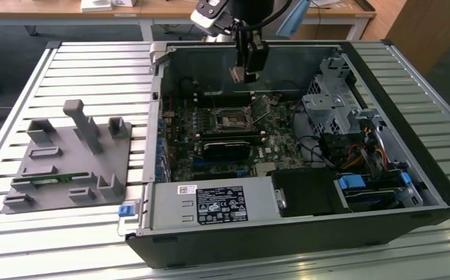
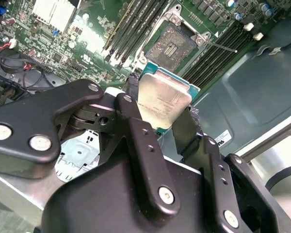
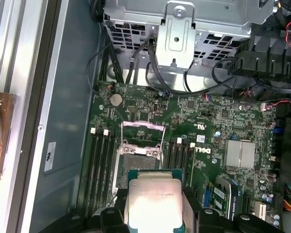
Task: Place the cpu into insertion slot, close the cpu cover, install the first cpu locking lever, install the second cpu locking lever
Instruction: 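Place the cpu into insertion slot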
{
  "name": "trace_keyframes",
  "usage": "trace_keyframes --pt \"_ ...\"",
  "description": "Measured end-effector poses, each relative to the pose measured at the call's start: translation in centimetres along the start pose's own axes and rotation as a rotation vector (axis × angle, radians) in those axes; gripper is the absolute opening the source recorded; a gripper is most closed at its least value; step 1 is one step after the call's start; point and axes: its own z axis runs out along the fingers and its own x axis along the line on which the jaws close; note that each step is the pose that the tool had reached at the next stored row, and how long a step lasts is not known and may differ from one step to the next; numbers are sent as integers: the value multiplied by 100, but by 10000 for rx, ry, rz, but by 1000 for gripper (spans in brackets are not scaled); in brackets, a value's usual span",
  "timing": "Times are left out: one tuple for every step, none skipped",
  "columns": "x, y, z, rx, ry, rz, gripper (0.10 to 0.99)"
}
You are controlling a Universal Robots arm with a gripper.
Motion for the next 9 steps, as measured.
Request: trace_keyframes --pt "0 0 4 0 0 0 529" --pt "0 -1 8 0 0 0 529" --pt "0 -1 11 0 -1 0 529" --pt "0 -1 14 0 -1 0 529" --pt "0 -1 17 0 0 0 529" --pt "0 -2 21 0 0 0 529" --pt "-1 -2 25 0 0 0 529" --pt "-1 -3 29 0 0 0 529" --pt "-1 -3 33 0 0 0 529"
